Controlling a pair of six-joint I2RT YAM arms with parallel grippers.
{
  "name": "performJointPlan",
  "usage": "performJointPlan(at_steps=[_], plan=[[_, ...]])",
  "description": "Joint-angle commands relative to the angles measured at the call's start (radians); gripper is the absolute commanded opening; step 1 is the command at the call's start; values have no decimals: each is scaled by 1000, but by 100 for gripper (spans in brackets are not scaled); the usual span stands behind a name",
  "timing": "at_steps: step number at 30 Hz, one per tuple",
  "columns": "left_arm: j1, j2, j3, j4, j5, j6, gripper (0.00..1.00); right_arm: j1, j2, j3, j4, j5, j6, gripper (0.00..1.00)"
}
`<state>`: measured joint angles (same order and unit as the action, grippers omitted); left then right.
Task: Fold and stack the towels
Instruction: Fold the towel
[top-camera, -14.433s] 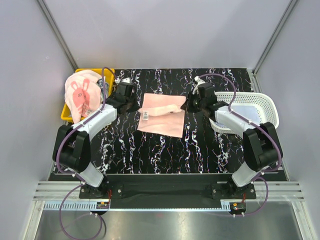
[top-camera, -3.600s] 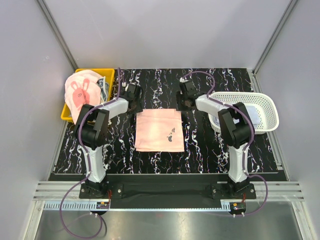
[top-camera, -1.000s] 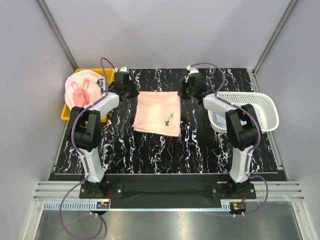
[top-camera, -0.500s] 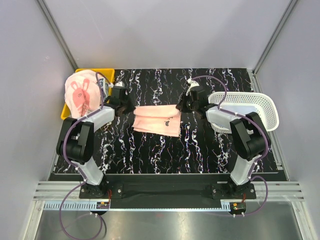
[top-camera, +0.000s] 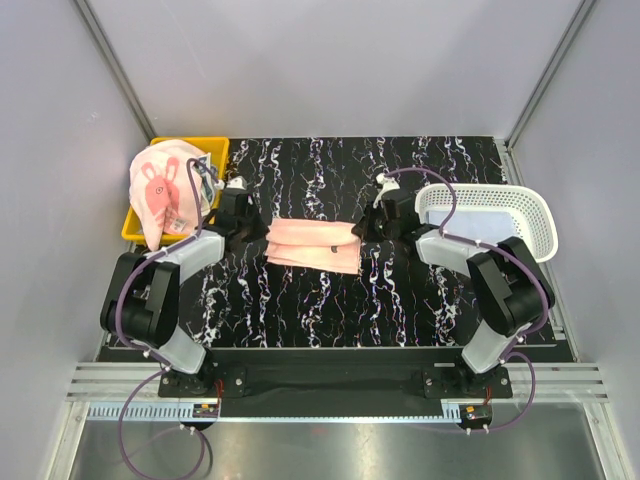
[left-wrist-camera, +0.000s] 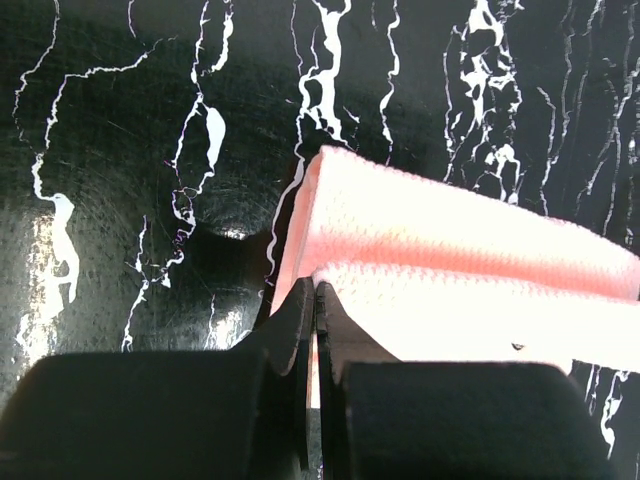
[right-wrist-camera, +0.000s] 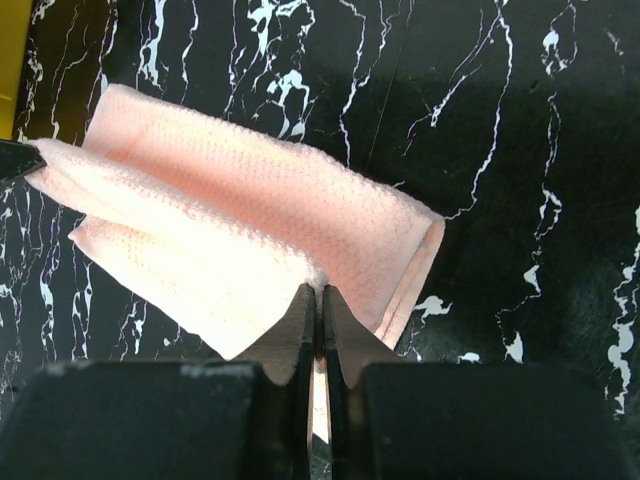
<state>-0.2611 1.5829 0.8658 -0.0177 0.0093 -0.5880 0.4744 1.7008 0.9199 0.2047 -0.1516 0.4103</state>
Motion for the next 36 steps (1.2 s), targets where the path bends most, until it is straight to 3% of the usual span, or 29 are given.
performJointPlan(at_steps=[1, 21, 29, 30, 36], plan=[[0, -58, -24, 78, -15, 8, 0, 13, -47, -18, 59, 7, 10, 6], [-20, -158, -171, 131, 38, 22, 0, 30, -92, -125, 114, 14, 54, 7], [-33, -162, -254, 170, 78, 30, 1, 35, -82, -191, 165, 0, 91, 18], [-33, -167, -258, 168, 74, 31, 8, 35, -95, -196, 165, -5, 94, 20], [-38, -230, -275, 137, 77, 21, 28, 47, -159, -225, 134, 3, 104, 33]])
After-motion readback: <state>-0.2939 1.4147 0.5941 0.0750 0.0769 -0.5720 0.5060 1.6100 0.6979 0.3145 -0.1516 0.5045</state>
